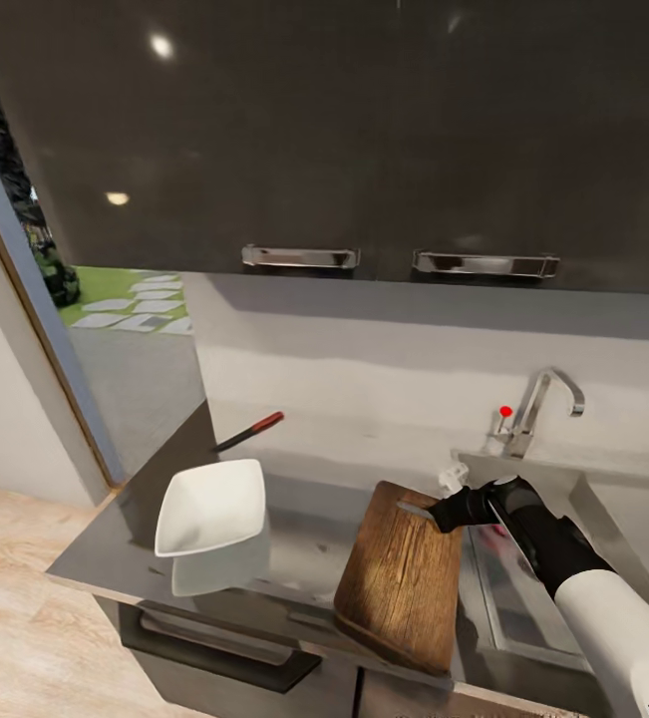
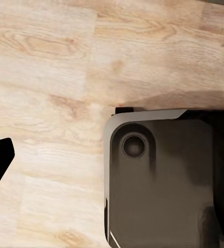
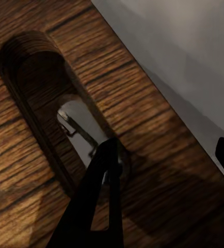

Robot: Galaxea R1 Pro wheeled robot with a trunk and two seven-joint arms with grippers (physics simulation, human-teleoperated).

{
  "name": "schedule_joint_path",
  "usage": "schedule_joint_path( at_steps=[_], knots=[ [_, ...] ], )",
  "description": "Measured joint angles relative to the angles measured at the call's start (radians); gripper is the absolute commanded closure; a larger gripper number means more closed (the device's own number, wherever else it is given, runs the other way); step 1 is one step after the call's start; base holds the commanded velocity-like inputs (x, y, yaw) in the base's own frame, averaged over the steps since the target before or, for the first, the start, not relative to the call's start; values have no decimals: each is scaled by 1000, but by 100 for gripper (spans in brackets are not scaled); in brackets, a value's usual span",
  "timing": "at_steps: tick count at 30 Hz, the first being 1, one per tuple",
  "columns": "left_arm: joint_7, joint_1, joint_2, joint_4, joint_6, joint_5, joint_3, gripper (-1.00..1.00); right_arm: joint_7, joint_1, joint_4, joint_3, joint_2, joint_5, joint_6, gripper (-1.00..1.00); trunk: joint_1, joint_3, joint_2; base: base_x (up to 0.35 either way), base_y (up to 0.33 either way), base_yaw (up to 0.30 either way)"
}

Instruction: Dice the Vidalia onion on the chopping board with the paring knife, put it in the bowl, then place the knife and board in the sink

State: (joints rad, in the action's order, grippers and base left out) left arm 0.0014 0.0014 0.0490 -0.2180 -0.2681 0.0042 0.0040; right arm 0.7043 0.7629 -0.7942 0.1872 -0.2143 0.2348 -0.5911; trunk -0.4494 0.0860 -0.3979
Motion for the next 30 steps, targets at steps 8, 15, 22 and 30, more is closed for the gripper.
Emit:
schedule_joint_path(
  at_steps=[8, 15, 22, 30],
  knots=[
    [0, 0, 0, 3, 0, 0, -1, -100, 0, 0, 0, 0, 0, 0, 0, 100, 0, -4, 0, -160, 111, -258],
    [0, 0, 0, 3, 0, 1, -1, -100, 0, 0, 0, 0, 0, 0, 0, 100, 0, -7, 0, -252, 194, -267],
    [0, 0, 0, 3, 0, 1, 0, -100, 0, 0, 0, -1, 0, -1, -1, 100, 0, -11, 0, -107, 260, -267],
    [0, 0, 0, 3, 0, 0, -1, -100, -28, 1, 1, -162, 6, 3, -18, 100, 0, -12, 0, -6, 135, -80]
  ],
)
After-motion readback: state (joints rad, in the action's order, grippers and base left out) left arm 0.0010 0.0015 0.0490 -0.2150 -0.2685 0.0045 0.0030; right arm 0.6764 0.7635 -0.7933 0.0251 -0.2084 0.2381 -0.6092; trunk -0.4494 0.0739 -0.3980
